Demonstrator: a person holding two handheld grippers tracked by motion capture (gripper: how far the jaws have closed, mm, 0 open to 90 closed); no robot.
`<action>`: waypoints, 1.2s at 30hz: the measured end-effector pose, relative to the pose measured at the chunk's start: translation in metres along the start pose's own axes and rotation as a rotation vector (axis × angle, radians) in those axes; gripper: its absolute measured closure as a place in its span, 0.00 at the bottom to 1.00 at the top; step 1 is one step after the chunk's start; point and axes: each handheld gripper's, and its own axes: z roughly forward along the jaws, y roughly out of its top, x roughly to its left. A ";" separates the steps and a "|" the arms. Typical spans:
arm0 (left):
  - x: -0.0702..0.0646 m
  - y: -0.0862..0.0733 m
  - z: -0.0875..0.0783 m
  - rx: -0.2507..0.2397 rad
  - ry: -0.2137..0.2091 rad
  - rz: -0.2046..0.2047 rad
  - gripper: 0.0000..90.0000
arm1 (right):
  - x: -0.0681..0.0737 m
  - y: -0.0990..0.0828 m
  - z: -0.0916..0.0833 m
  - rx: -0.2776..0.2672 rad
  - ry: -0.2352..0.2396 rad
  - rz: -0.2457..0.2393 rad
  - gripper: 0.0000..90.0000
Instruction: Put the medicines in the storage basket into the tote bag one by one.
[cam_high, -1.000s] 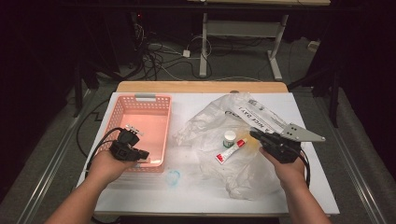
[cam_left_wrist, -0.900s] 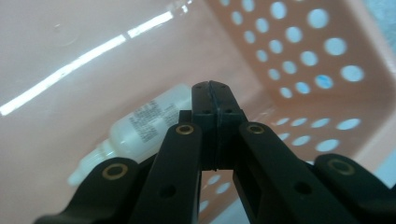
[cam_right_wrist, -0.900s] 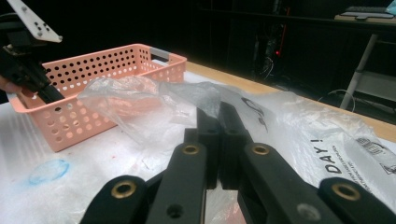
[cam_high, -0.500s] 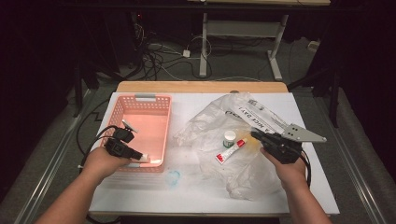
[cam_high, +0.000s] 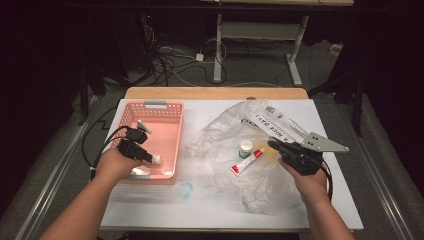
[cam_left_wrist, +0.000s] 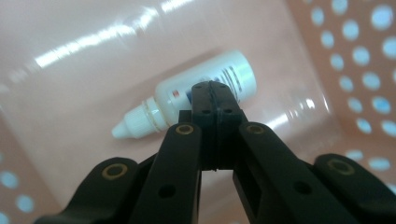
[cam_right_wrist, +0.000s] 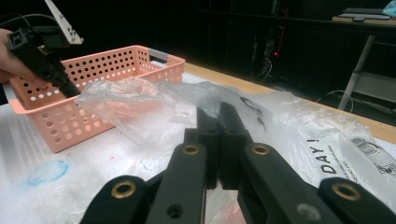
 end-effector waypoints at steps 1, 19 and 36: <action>0.000 0.001 -0.002 -0.027 0.003 -0.001 0.98 | 0.000 0.000 0.000 0.000 0.001 -0.001 1.00; 0.002 0.006 -0.009 -0.119 0.006 -0.012 0.91 | 0.003 0.000 0.003 0.004 0.012 -0.005 1.00; -0.002 0.018 0.016 -0.002 0.096 0.124 0.30 | 0.001 0.000 0.001 0.001 0.009 -0.005 1.00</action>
